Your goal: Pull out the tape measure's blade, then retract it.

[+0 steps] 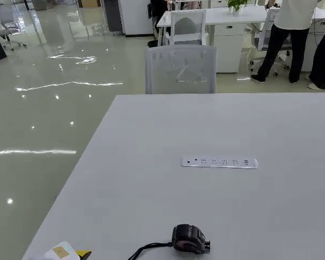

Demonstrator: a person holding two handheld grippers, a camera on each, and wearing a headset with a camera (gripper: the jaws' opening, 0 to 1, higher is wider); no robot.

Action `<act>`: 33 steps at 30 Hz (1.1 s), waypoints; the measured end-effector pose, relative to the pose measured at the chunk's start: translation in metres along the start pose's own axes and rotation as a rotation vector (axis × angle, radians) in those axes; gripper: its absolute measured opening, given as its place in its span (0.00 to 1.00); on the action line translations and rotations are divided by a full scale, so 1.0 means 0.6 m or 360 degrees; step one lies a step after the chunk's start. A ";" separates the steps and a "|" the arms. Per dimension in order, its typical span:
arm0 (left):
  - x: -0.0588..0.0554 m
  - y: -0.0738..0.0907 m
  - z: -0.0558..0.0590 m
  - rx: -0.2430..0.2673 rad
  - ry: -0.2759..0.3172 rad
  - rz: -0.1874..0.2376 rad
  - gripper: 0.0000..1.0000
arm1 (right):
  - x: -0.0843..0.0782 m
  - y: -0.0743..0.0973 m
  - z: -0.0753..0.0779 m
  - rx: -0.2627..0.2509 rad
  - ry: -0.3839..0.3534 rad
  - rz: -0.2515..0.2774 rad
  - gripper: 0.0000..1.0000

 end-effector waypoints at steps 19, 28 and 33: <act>-0.013 0.074 -0.001 -0.0041 -0.0109 -0.0051 1.00 | -0.010 0.055 -0.015 -0.0047 -0.0048 -0.0026 1.00; -0.013 0.102 -0.011 -0.0011 -0.0102 -0.0042 1.00 | -0.006 0.074 -0.026 -0.0034 -0.0073 -0.0012 1.00; -0.018 0.114 -0.020 0.0016 -0.0092 -0.0035 0.99 | 0.002 0.083 -0.033 -0.0027 -0.0065 -0.0005 1.00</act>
Point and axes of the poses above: the centre of the closed fingertips' face, and the gripper's own axes: y roughly backward along the fingers, z roughly to its right, x roughly out of its top, the point moved 5 cm from there along y, roughly backward along the fingers, and after that the axes turned 9 degrees about x, right-handed, at the moved point
